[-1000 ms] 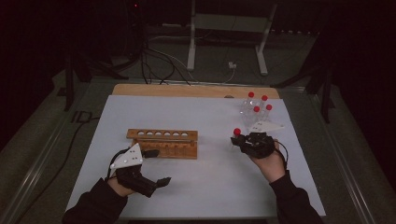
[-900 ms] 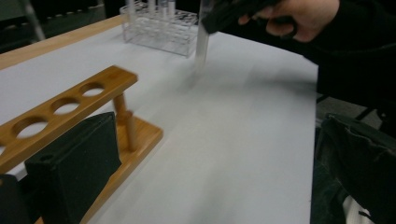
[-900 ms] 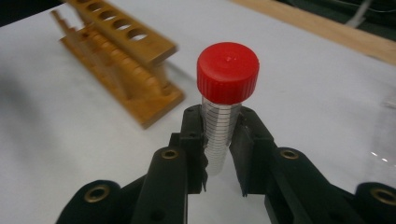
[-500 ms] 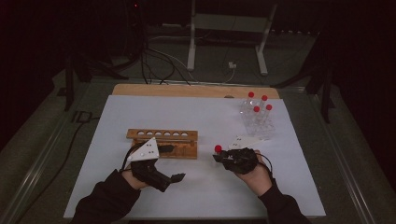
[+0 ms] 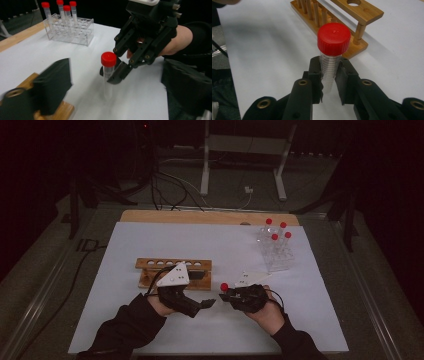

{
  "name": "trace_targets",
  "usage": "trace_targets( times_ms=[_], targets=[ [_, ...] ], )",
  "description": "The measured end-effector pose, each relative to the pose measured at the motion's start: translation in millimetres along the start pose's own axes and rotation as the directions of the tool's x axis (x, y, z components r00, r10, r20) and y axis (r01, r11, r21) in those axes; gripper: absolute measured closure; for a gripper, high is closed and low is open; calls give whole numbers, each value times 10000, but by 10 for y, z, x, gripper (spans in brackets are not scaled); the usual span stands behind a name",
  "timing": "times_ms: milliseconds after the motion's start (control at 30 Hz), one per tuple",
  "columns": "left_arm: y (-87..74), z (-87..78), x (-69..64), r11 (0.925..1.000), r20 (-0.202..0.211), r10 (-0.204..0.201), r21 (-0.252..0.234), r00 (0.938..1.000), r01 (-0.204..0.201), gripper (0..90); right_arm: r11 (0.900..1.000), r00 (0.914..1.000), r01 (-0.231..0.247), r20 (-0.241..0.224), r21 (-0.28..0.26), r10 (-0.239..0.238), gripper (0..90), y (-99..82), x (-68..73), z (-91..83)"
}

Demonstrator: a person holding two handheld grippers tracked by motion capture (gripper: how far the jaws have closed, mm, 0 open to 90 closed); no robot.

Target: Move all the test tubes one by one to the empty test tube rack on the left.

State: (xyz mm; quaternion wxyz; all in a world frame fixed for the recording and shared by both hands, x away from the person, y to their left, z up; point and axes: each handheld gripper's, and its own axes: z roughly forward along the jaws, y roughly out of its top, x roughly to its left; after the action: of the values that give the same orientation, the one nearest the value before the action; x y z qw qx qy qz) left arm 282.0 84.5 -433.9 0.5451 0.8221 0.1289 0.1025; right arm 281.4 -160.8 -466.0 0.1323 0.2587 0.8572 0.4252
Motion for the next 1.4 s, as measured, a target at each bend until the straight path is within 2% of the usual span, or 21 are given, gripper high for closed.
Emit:
trace_targets(
  times_ms=[100,400,433,467,500,667,800,967,1233,1333,1367,1400],
  targets=[
    [11,83,1,10000,-50,-38,1,10000,38,207,10000,10000,-2,-37,-38,1,755,6,18,-17],
    [41,286,-21,9985,-181,394,376,9991,-387,384,9999,9999,87,-145,-70,-88,755,13,44,-29],
    [39,303,-23,9981,-159,453,431,9988,-446,433,9999,9998,105,-151,-70,-106,755,11,46,-30],
    [36,317,-27,9979,-161,476,440,9987,-468,433,9999,9998,105,-151,-70,-106,755,11,46,-30],
    [34,331,-29,9979,-148,481,451,9987,-473,477,9999,9998,91,-170,-61,-93,755,11,49,-33],
    [26,395,-42,9951,-169,692,724,9975,-678,545,9999,9998,135,-172,-64,-136,755,8,58,-27],
    [26,422,-45,9945,-57,751,729,9972,-745,642,9999,9997,136,-196,-47,-137,755,5,62,-24],
    [28,427,-41,9942,-28,808,708,9967,-804,706,9999,9998,105,-184,-60,-106,755,7,65,-39],
    [52,420,-47,9929,-59,985,676,9951,-979,718,9998,9997,132,-198,-134,-135,749,14,59,-53],
    [97,380,-34,9926,-281,1064,613,9939,-1045,719,9996,9994,64,-344,-259,-73,664,8,47,-62],
    [117,353,-17,9936,-328,1014,533,9943,-996,719,9997,9997,62,-235,-216,-67,619,7,55,-61],
    [137,328,-1,9947,-404,943,452,9947,-925,719,9997,9997,62,-235,-216,-67,612,7,55,-61]
  ],
)
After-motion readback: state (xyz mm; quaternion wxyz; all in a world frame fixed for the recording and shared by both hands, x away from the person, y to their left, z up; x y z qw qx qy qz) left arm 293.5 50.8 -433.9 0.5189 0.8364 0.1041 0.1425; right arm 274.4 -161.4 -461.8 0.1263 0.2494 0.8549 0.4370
